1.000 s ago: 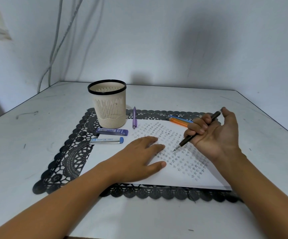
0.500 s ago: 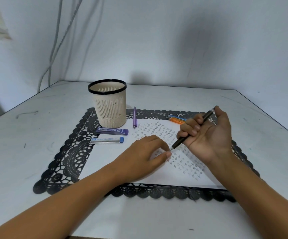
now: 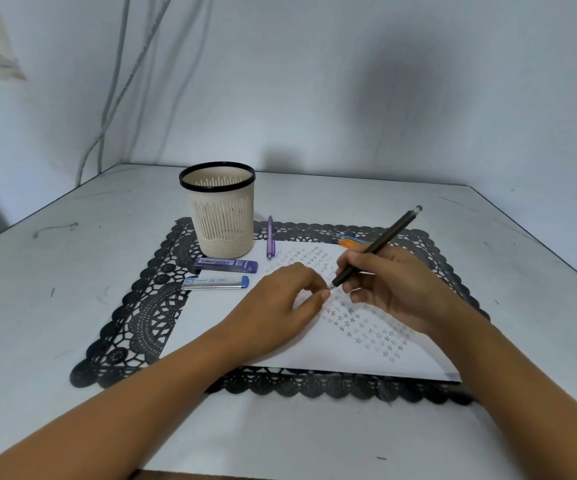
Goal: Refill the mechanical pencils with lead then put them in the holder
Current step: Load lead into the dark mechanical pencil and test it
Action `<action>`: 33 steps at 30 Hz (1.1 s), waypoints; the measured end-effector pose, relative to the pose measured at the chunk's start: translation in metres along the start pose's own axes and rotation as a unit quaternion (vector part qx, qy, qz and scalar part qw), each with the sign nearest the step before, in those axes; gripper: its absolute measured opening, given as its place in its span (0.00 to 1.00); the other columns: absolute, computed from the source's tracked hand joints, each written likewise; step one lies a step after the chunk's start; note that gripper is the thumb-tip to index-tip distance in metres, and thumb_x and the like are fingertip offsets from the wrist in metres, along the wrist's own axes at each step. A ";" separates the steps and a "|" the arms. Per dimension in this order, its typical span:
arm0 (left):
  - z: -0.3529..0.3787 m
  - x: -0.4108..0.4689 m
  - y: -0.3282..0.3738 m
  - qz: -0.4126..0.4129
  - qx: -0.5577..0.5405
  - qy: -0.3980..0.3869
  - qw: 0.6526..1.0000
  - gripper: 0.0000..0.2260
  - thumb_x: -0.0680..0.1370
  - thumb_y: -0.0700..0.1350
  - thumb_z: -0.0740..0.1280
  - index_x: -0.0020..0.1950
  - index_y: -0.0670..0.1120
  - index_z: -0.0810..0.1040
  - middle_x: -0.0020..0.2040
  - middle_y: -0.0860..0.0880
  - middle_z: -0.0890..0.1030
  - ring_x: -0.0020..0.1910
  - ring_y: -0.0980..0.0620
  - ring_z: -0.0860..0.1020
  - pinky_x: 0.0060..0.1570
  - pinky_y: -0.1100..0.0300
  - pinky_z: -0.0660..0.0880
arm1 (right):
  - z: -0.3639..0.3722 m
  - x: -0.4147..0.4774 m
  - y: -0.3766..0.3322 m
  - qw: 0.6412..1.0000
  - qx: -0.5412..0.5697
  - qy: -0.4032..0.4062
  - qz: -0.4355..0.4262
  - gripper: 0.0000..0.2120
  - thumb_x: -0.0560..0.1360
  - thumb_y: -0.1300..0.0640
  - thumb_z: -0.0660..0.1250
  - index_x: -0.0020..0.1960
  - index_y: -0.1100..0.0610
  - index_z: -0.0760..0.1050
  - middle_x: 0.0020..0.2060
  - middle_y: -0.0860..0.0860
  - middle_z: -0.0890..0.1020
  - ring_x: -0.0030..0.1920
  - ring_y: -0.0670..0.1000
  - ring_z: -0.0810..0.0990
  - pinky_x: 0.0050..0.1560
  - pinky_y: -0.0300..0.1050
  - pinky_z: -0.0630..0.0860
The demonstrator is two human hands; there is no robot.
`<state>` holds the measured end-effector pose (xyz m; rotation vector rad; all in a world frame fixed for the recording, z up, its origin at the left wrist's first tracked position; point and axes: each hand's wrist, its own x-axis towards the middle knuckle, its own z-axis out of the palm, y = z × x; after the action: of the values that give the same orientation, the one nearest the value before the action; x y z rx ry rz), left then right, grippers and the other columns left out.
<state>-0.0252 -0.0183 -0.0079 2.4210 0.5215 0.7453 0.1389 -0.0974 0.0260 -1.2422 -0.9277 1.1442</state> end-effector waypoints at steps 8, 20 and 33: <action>-0.001 -0.002 -0.008 -0.005 0.096 -0.048 0.994 0.14 0.78 0.54 0.59 0.62 0.51 0.72 0.59 0.54 0.72 0.59 0.58 0.69 0.56 0.67 0.63 | -0.038 -0.005 -0.029 0.995 0.000 0.065 -0.080 0.07 0.75 0.69 0.59 0.41 0.62 0.73 0.34 0.55 0.81 0.33 0.50 0.81 0.35 0.39 0.80; 0.002 -0.003 -0.006 -0.046 0.197 -0.140 0.969 0.23 0.78 0.58 0.55 0.72 0.54 0.59 0.74 0.51 0.58 0.72 0.55 0.55 0.72 0.56 0.50 | -0.054 -0.059 0.018 0.987 -0.126 0.074 -0.072 0.22 0.71 0.76 0.61 0.31 0.53 0.78 0.32 0.53 0.79 0.32 0.49 0.78 0.36 0.37 0.78; 0.001 -0.003 -0.003 -0.058 0.197 -0.157 0.966 0.23 0.79 0.58 0.54 0.72 0.54 0.59 0.75 0.52 0.56 0.72 0.55 0.54 0.71 0.58 0.49 | -0.046 -0.065 0.032 0.981 -0.173 0.047 -0.076 0.08 0.59 0.70 0.61 0.29 0.58 0.75 0.29 0.54 0.76 0.29 0.55 0.73 0.28 0.43 0.71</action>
<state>-0.0272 -0.0176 -0.0116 2.7714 0.7286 0.2106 0.1652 -0.1723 -0.0074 -1.4631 -1.1627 0.8179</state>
